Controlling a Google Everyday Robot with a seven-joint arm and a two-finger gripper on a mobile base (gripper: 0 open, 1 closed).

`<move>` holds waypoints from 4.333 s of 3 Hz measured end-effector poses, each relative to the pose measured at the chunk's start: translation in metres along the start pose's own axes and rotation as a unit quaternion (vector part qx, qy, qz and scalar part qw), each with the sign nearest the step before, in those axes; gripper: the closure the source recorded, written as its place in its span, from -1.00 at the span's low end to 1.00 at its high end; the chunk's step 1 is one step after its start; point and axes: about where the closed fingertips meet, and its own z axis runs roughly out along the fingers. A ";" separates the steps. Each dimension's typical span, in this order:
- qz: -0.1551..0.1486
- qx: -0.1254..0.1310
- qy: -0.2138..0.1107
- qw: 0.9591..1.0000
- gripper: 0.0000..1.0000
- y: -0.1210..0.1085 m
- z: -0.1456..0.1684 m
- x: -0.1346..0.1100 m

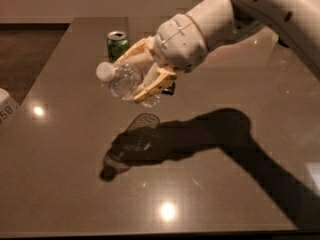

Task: Place water bottle upright

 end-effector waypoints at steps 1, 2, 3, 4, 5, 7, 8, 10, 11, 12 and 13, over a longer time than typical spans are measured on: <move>0.035 0.019 -0.032 0.999 1.00 0.004 -0.018 -0.007; 0.074 0.034 -0.070 0.994 1.00 0.009 -0.027 -0.016; 0.108 0.047 -0.119 0.986 1.00 0.013 -0.027 -0.027; 0.138 0.073 -0.147 0.977 1.00 0.017 -0.026 -0.036; 0.167 0.091 -0.162 0.968 1.00 0.023 -0.022 -0.043; 0.212 0.088 -0.181 0.956 1.00 0.037 0.011 -0.051; 0.225 0.089 -0.192 0.951 1.00 0.043 0.031 -0.051; 0.229 0.096 -0.209 0.946 1.00 0.050 0.053 -0.049; 0.235 0.093 -0.219 0.942 1.00 0.054 0.062 -0.046; 0.236 0.094 -0.225 0.941 1.00 0.058 0.071 -0.043; 0.226 0.095 -0.223 0.943 1.00 0.058 0.078 -0.041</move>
Offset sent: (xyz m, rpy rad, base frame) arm -0.0160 -0.0364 0.0355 0.1833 0.3146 -0.1104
